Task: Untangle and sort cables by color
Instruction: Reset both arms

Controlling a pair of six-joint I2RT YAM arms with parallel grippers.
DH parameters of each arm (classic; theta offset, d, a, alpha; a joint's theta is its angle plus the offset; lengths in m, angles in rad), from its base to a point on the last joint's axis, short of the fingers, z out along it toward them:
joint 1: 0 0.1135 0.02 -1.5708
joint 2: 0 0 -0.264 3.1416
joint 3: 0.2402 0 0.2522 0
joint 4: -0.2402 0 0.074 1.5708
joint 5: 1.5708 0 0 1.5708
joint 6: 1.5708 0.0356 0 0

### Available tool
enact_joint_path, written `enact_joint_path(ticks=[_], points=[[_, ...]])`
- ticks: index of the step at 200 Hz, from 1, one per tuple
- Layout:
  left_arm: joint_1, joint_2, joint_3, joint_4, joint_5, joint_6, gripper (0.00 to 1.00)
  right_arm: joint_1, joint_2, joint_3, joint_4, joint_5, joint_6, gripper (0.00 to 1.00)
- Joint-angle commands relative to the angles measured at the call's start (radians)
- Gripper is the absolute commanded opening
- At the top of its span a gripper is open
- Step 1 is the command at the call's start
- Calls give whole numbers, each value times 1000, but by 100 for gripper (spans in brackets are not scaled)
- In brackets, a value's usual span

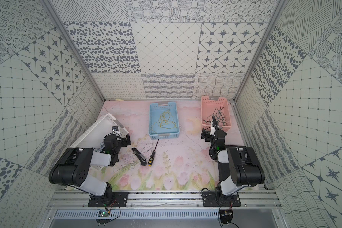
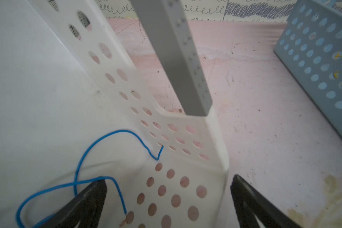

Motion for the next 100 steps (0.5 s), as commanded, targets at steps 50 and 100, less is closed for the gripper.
enact_joint_path(ticks=[50,100], points=[[16,-98,44,-31,44,-8,100,0,-12,-42,106,42,11,99],[14,-187,91,-179,100,9,100,-2,-10,-31,88,34,7,99]])
